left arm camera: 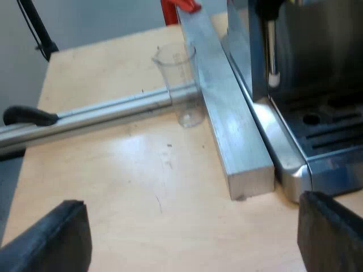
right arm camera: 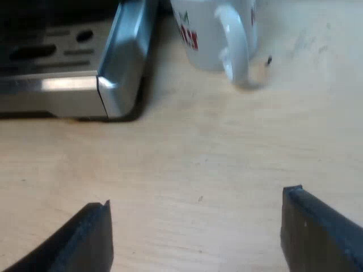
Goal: Put the handle in the coffee machine
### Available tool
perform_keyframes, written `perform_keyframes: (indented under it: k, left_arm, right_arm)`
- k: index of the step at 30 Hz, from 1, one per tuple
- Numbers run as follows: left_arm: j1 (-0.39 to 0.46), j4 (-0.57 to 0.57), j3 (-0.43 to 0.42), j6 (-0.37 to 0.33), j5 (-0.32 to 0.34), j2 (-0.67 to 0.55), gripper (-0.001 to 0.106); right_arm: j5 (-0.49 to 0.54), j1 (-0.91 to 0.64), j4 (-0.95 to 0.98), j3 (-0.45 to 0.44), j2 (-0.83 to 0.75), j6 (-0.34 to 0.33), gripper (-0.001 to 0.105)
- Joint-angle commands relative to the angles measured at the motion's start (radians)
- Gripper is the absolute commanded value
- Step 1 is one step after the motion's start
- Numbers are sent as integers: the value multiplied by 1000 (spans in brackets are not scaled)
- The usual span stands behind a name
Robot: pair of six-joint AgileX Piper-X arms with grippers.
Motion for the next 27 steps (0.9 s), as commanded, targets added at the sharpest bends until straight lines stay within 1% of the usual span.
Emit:
perform_keyframes:
  k: [1, 3, 7, 27]
  left_arm:
    - [-1, -10, 18, -9, 3, -138, 76]
    - [-1, -12, 37, -9, 26, -138, 76]
    - [-5, -18, 39, -9, 48, -138, 76]
    - [-5, -20, 39, -9, 52, -138, 76]
  right_arm:
    - [-2, 1, -22, -1, -45, -11, 64]
    - [-2, 1, -22, -2, -45, -9, 64]
    - [-2, 1, -22, -2, -45, -4, 64]
    - [-2, 1, -22, -2, -45, -4, 64]
